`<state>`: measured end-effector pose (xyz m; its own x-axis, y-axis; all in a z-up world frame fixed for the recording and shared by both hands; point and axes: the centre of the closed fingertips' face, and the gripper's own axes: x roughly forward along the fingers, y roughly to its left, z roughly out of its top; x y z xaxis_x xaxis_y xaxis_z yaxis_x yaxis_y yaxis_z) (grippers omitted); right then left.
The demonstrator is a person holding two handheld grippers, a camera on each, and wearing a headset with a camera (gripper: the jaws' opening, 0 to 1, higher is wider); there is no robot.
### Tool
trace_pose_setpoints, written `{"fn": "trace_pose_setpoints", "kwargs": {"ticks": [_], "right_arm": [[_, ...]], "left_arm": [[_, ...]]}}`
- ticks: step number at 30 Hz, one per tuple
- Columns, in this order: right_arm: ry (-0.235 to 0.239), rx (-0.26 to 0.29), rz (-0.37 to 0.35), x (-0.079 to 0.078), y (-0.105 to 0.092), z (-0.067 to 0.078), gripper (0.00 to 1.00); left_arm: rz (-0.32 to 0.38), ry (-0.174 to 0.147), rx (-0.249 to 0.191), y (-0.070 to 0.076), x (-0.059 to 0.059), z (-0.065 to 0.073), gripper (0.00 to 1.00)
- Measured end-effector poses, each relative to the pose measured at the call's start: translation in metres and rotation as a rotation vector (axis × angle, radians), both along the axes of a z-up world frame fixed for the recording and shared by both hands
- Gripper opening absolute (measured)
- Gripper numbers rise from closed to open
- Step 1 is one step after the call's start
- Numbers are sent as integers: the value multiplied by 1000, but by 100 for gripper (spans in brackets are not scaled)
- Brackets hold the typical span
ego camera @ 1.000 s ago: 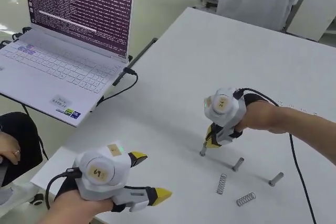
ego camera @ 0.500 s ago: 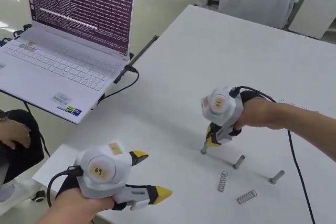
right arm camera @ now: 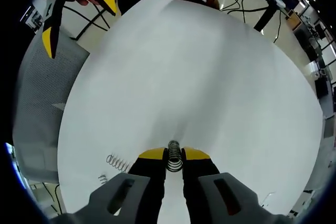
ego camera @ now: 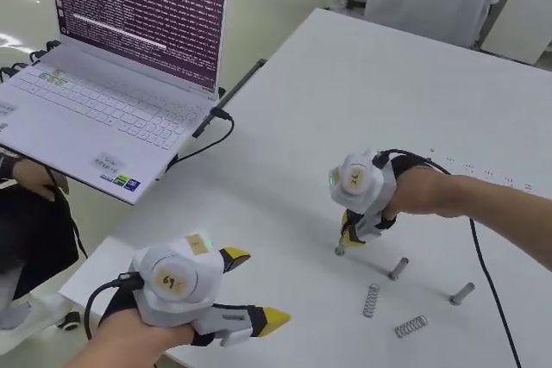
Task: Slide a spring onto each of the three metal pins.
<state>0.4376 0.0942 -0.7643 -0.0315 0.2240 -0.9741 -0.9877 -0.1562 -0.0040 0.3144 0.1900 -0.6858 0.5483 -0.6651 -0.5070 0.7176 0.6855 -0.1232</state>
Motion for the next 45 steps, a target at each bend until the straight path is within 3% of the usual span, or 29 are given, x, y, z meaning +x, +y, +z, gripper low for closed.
{"fn": "trace_pose_setpoints", "kwargs": {"ticks": [18, 36, 45], "right_arm": [[8, -30, -10, 0, -2, -18, 9], [23, -37, -9, -4, -5, -14, 13], [17, -28, -11, -3, -8, -2, 18]], "left_arm": [[8, 5, 4, 5, -1, 0, 57], [0, 1, -1, 1, 0, 2, 56], [-7, 1, -2, 0, 0, 2, 56]]}}
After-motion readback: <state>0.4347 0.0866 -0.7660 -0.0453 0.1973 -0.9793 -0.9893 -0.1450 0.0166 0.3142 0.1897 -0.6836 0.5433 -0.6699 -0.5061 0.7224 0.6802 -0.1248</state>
